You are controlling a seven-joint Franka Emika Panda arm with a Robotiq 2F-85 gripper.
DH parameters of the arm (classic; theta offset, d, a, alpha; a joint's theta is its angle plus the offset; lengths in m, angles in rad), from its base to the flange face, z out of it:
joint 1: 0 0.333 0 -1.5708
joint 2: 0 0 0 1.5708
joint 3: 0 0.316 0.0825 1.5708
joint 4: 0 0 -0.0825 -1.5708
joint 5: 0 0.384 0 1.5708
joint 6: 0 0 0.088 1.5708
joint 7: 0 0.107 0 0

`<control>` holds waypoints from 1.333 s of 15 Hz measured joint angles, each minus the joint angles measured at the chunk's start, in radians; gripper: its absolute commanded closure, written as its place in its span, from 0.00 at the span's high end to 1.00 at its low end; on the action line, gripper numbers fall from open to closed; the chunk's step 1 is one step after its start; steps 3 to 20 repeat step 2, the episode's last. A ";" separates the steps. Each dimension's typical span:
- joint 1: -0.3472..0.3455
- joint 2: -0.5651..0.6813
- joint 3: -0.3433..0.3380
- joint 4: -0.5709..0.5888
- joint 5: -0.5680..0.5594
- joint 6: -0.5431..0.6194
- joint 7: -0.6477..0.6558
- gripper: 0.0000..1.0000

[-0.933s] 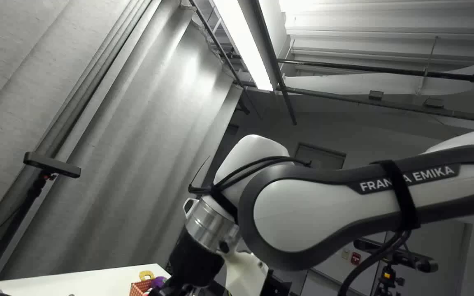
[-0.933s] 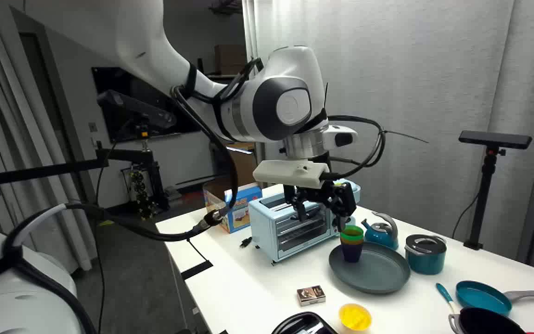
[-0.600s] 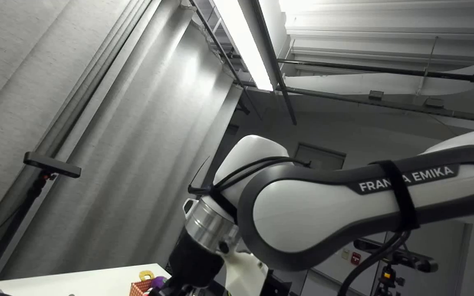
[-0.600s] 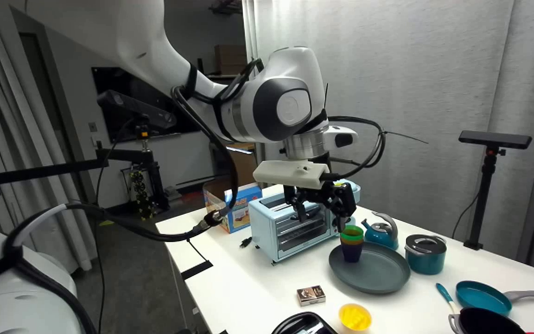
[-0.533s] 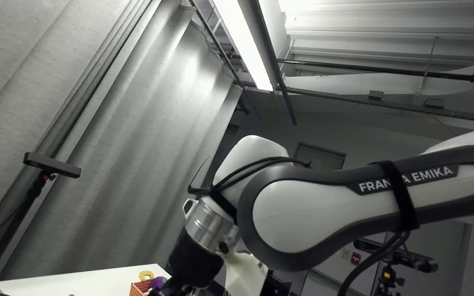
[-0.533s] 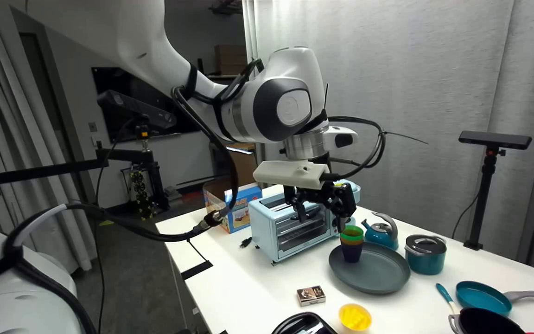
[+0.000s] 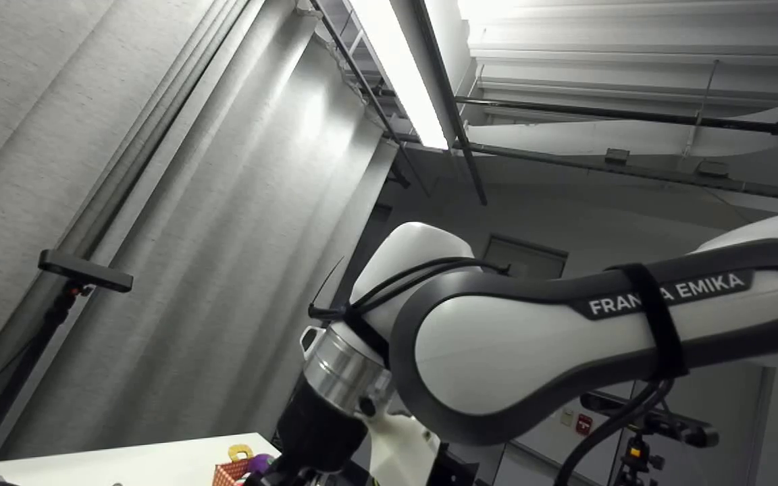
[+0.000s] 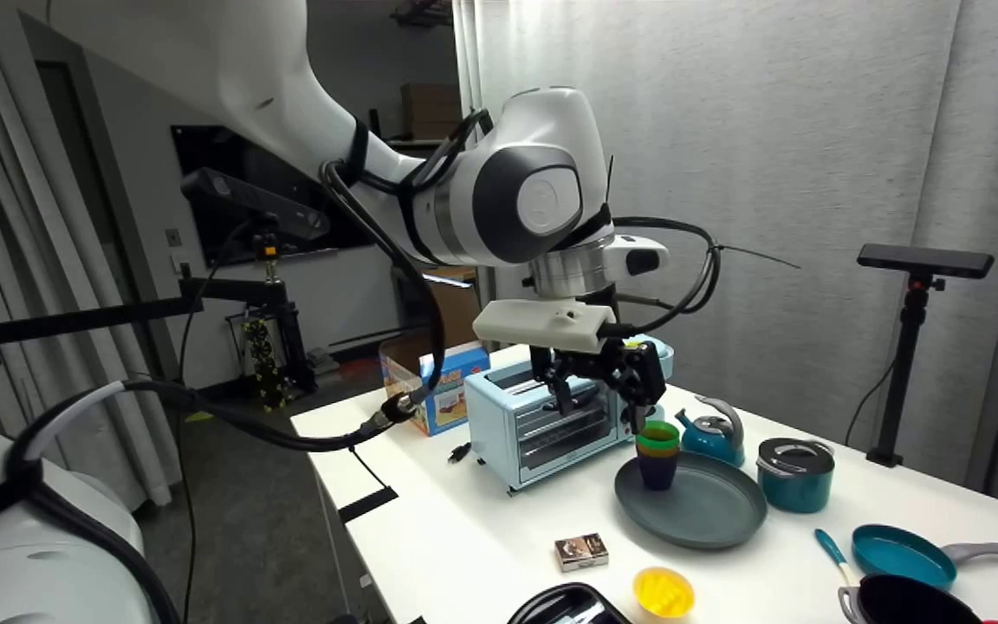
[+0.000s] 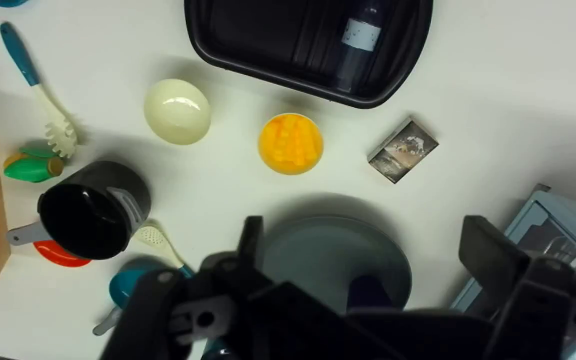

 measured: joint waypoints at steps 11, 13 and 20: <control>0.000 0.000 0.000 0.000 0.000 0.000 0.000 1.00; 0.000 0.000 0.000 0.000 0.000 0.000 0.000 1.00; 0.000 0.000 0.000 0.000 0.000 0.000 0.000 1.00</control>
